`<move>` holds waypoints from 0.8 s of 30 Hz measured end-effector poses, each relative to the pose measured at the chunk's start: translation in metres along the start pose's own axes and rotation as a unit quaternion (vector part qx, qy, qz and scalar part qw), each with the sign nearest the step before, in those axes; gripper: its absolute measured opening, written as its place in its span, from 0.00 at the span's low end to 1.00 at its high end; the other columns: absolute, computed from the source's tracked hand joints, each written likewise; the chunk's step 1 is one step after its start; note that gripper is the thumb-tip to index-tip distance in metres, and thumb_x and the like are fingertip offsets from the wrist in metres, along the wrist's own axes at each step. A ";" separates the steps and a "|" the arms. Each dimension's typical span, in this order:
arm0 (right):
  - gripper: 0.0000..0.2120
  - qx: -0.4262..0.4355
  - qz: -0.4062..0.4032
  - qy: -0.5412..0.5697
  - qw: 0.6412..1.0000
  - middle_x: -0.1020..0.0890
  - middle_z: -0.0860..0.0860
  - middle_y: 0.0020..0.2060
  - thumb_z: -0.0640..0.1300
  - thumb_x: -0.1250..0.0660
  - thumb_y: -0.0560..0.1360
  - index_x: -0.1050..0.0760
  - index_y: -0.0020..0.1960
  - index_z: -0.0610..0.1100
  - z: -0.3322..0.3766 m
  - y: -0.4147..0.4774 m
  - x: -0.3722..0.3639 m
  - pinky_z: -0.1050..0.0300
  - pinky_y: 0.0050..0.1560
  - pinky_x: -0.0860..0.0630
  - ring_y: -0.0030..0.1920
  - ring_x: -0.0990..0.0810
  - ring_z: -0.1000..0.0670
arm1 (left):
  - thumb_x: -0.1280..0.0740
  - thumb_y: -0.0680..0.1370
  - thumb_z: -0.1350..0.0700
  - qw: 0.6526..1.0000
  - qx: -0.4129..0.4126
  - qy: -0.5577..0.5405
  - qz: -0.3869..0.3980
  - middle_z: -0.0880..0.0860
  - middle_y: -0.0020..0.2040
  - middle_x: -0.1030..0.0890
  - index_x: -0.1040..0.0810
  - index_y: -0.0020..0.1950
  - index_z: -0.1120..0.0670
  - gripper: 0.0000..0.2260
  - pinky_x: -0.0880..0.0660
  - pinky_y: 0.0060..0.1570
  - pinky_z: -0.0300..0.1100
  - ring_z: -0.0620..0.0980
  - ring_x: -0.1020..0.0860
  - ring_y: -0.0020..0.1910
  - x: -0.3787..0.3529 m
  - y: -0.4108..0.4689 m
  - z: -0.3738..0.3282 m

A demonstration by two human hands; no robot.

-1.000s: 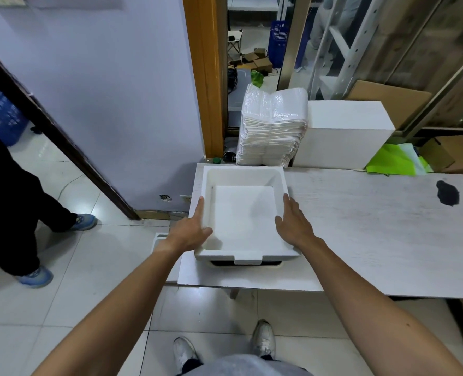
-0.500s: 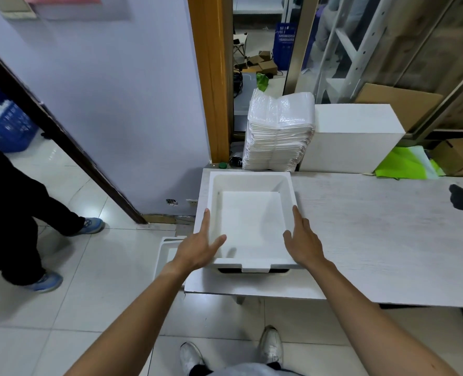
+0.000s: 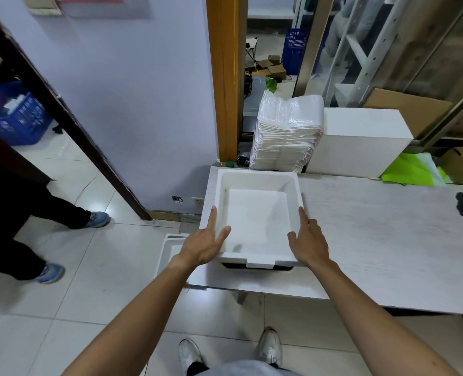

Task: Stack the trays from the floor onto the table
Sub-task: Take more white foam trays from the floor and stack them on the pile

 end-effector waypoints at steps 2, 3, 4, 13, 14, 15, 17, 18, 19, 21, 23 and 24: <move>0.34 0.005 -0.029 -0.023 0.999 0.39 0.42 0.77 0.50 0.40 0.80 0.50 0.82 0.47 0.003 0.003 0.005 0.45 0.72 0.37 0.74 0.37 0.41 | 0.54 0.82 0.33 1.000 0.002 -0.025 0.007 0.59 0.68 0.22 0.63 0.82 0.44 0.33 0.28 0.61 0.55 0.62 0.21 0.62 0.005 0.002 0.002; 0.33 0.011 -0.048 -0.024 0.998 0.40 0.42 0.78 0.50 0.40 0.80 0.48 0.81 0.45 0.007 0.004 0.008 0.45 0.74 0.39 0.75 0.39 0.41 | 0.54 0.82 0.33 0.999 0.005 -0.039 0.008 0.58 0.68 0.21 0.62 0.82 0.43 0.33 0.28 0.62 0.55 0.62 0.22 0.63 0.008 0.002 0.005; 0.33 0.017 -0.062 -0.020 0.998 0.40 0.41 0.78 0.50 0.39 0.80 0.46 0.81 0.44 0.012 0.005 0.011 0.45 0.74 0.40 0.75 0.39 0.40 | 0.54 0.81 0.33 0.998 0.008 -0.055 0.007 0.57 0.67 0.21 0.61 0.82 0.43 0.33 0.28 0.63 0.55 0.61 0.22 0.63 0.011 0.002 0.007; 0.32 0.148 -0.043 -0.019 0.988 0.36 0.41 0.76 0.49 0.38 0.80 0.44 0.80 0.40 0.104 0.014 0.002 0.46 0.73 0.38 0.74 0.36 0.40 | 0.52 0.85 0.40 0.989 -0.002 -0.104 -0.101 0.53 0.73 0.26 0.31 0.76 0.49 0.24 0.32 0.66 0.53 0.59 0.29 0.71 0.056 -0.008 0.039; 0.32 0.162 -0.037 -0.027 0.986 0.35 0.41 0.75 0.49 0.38 0.80 0.44 0.79 0.40 0.116 0.014 0.001 0.46 0.72 0.37 0.73 0.36 0.40 | 0.52 0.85 0.41 0.988 0.002 -0.106 -0.112 0.54 0.71 0.24 0.29 0.74 0.49 0.24 0.32 0.64 0.52 0.59 0.27 0.70 0.061 -0.009 0.045; 0.32 0.176 -0.027 -0.036 0.983 0.35 0.41 0.75 0.49 0.39 0.80 0.44 0.80 0.40 0.131 0.014 -0.003 0.46 0.71 0.37 0.73 0.36 0.40 | 0.52 0.85 0.41 0.987 0.013 -0.107 -0.122 0.55 0.71 0.24 0.29 0.74 0.49 0.24 0.31 0.64 0.52 0.60 0.27 0.70 0.066 -0.012 0.054; 0.32 0.201 -0.009 -0.055 0.978 0.34 0.41 0.74 0.50 0.39 0.80 0.44 0.80 0.40 0.156 0.014 -0.009 0.46 0.71 0.37 0.72 0.35 0.40 | 0.51 0.85 0.40 0.985 0.035 -0.106 -0.135 0.55 0.70 0.23 0.28 0.74 0.50 0.25 0.31 0.64 0.52 0.59 0.27 0.69 0.077 -0.015 0.073; 0.32 0.214 -0.005 -0.066 0.975 0.33 0.41 0.74 0.50 0.39 0.80 0.44 0.80 0.39 0.168 0.014 -0.012 0.46 0.71 0.36 0.72 0.34 0.40 | 0.51 0.84 0.40 0.983 0.044 -0.106 -0.140 0.56 0.70 0.23 0.28 0.74 0.51 0.26 0.31 0.64 0.52 0.60 0.26 0.69 0.081 -0.016 0.084; 0.32 0.226 -0.001 -0.076 0.971 0.32 0.41 0.73 0.50 0.39 0.80 0.44 0.79 0.39 0.178 0.015 -0.016 0.46 0.70 0.36 0.71 0.34 0.39 | 0.50 0.84 0.39 0.982 0.055 -0.108 -0.144 0.56 0.69 0.22 0.27 0.73 0.52 0.26 0.29 0.64 0.53 0.60 0.26 0.68 0.085 -0.018 0.094; 0.32 0.245 0.015 -0.092 0.965 0.30 0.40 0.71 0.50 0.39 0.80 0.43 0.79 0.39 0.201 0.015 -0.026 0.46 0.69 0.36 0.70 0.33 0.39 | 0.48 0.83 0.39 0.978 0.081 -0.121 -0.151 0.56 0.68 0.21 0.26 0.72 0.53 0.26 0.27 0.64 0.53 0.59 0.24 0.66 0.092 -0.022 0.119; 0.31 0.258 0.031 -0.104 0.960 0.30 0.39 0.71 0.50 0.40 0.80 0.42 0.78 0.38 0.223 0.015 -0.039 0.46 0.69 0.35 0.70 0.32 0.39 | 0.45 0.83 0.41 0.974 0.102 -0.125 -0.157 0.56 0.67 0.21 0.25 0.71 0.54 0.24 0.27 0.63 0.54 0.59 0.24 0.65 0.099 -0.028 0.141; 0.30 0.264 0.038 -0.110 0.957 0.29 0.39 0.71 0.49 0.40 0.80 0.41 0.78 0.39 0.232 0.015 -0.045 0.46 0.69 0.35 0.69 0.32 0.38 | 0.44 0.83 0.42 0.973 0.110 -0.123 -0.160 0.57 0.66 0.20 0.24 0.70 0.54 0.22 0.26 0.63 0.53 0.60 0.23 0.64 0.101 -0.030 0.151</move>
Point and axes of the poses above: each hand's wrist, its own y-axis towards the middle knuckle, its own x-axis out of the back of the hand, z = x × y, the point moved 2 cm from there along y, towards the middle knuckle
